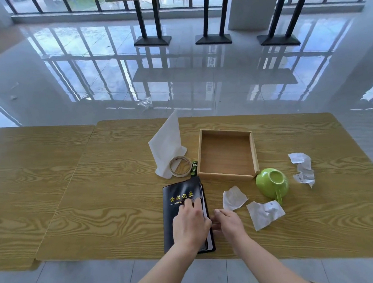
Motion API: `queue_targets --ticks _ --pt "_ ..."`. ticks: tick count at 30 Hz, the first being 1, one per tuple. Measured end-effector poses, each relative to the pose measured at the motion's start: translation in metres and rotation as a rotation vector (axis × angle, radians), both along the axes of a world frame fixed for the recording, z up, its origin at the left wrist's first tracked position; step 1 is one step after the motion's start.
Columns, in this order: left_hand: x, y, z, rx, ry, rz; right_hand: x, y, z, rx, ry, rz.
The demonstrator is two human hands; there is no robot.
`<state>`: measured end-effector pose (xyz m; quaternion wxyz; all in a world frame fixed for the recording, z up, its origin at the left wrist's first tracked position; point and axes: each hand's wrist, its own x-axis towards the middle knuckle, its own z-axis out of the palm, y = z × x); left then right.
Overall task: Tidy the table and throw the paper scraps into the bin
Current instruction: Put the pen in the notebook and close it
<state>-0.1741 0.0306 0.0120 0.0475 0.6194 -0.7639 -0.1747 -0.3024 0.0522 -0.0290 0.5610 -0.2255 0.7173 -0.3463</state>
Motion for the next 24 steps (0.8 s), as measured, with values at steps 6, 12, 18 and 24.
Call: queue_targets --ticks 6,12,18,24 --pt "-0.002 0.007 -0.027 -0.072 -0.090 -0.059 -0.004 -0.002 0.004 0.011 0.008 0.042" --pt "0.030 0.020 -0.055 0.080 -0.134 -0.190 -0.002 -0.001 0.003 0.014 0.150 0.203" --pt "0.044 0.016 -0.046 0.076 -0.017 -0.183 0.013 -0.007 0.010 -0.020 0.509 0.434" --pt "0.078 0.014 -0.041 0.082 0.151 0.107 0.019 -0.010 0.010 -0.010 0.657 0.483"
